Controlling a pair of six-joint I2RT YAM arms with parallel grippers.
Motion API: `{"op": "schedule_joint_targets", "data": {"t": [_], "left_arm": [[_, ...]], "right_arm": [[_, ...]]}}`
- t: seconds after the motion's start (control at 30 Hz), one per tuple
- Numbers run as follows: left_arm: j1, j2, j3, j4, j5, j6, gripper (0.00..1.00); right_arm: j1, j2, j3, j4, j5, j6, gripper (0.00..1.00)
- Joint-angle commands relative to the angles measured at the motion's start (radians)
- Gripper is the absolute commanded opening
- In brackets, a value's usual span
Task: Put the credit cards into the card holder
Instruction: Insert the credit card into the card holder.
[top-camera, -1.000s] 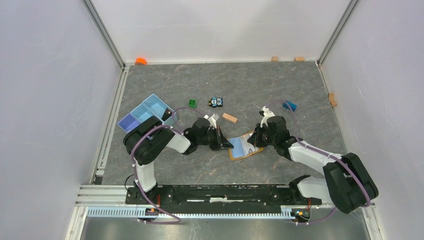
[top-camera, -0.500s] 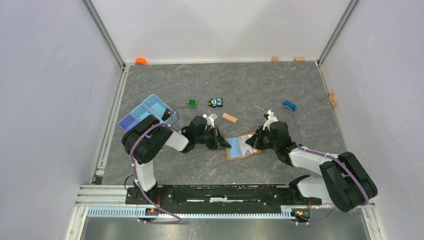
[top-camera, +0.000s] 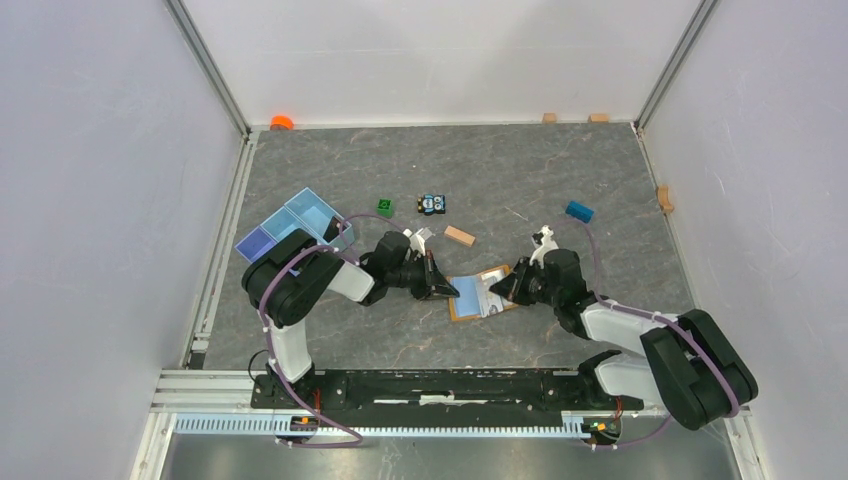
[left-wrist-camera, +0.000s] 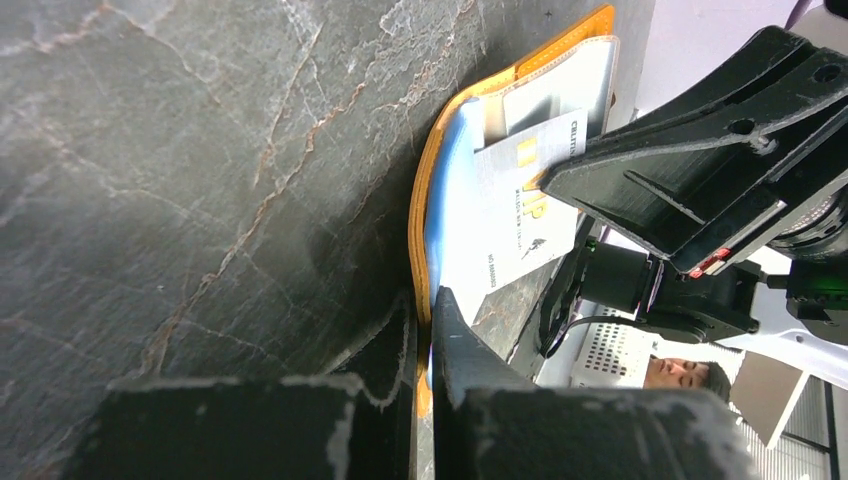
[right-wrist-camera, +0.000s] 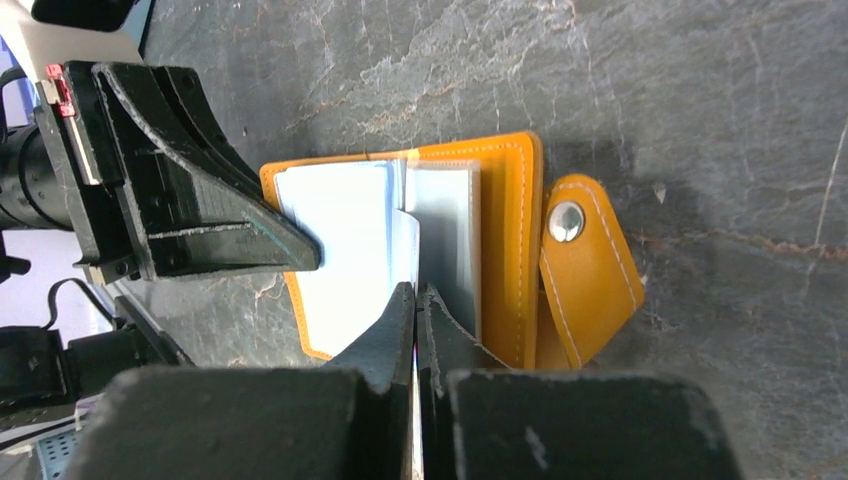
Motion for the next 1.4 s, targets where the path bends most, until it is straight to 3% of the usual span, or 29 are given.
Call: {"op": "schedule_joint_targets", "data": {"t": [0.0,0.4,1.37], "left_arm": [[0.022,0.001,-0.038,-0.101,-0.057,0.089,0.02],[0.028,-0.006,-0.047,-0.1,-0.031,0.106,0.02],[0.029,0.016,-0.016,-0.093,0.046,0.118,0.02]], "right_arm": [[-0.017,-0.018,-0.039,-0.082,-0.029,0.008,0.0],[-0.021,0.023,-0.086,0.072,-0.075,0.073,0.0],[-0.02,0.185,-0.074,0.228,-0.06,0.069,0.0]]}}
